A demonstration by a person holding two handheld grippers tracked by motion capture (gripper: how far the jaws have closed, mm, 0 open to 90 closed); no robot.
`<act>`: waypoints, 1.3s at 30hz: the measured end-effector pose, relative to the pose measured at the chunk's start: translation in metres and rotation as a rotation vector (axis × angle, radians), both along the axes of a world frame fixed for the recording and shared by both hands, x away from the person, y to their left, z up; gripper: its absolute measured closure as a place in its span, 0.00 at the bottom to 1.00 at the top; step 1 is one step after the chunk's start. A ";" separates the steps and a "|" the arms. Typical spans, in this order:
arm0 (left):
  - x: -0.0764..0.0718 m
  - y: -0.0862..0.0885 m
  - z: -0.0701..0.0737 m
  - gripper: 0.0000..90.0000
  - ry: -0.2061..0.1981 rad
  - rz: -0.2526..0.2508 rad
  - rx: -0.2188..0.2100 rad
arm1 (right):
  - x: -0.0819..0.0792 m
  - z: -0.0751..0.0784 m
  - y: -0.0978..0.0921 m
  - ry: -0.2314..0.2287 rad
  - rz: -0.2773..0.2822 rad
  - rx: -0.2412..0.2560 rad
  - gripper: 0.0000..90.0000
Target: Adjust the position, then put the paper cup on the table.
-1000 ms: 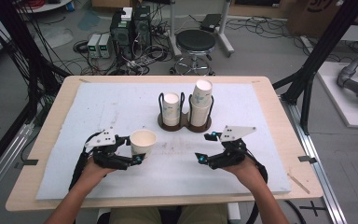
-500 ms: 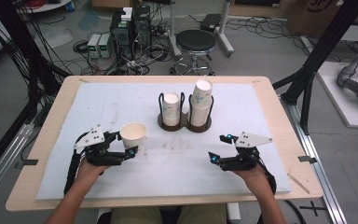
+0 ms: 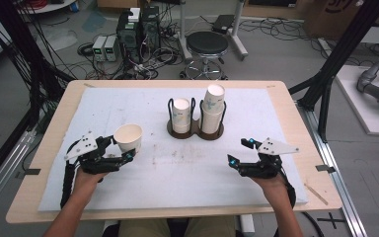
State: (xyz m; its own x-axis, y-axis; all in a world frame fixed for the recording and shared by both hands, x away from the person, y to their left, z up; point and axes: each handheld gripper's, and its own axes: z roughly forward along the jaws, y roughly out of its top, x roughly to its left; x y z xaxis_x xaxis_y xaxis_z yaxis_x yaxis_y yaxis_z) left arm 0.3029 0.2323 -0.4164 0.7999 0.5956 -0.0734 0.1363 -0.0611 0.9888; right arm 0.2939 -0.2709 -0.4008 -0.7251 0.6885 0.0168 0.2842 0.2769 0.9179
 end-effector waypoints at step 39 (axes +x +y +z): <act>0.032 0.017 -0.024 0.36 0.060 0.121 0.046 | -0.009 -0.001 -0.003 -0.014 -0.006 -0.010 0.25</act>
